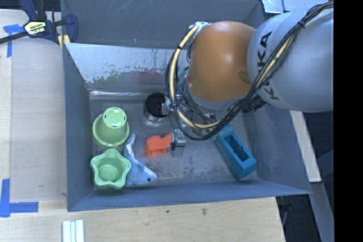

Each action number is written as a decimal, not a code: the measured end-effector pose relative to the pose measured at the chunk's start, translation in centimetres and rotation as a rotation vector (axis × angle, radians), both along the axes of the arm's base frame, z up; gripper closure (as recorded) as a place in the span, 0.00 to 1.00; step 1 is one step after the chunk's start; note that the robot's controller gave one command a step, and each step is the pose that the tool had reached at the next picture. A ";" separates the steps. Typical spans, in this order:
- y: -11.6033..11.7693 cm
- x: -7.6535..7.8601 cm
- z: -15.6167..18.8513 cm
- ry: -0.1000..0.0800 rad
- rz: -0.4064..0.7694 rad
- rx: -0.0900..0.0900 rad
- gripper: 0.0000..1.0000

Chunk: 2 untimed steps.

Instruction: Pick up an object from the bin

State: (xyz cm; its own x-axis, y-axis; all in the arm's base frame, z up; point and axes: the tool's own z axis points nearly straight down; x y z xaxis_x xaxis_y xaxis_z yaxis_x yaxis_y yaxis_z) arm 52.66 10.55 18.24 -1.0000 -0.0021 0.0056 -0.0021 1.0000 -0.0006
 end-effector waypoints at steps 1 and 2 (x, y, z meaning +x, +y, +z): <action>0.0 0.2 0.5 -0.008 -0.002 0.001 0.00; -0.4 0.2 -4.1 -0.012 0.023 0.002 0.00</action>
Offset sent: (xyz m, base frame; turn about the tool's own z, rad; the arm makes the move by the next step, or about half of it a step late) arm -0.0012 -0.0062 -0.0691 -0.0350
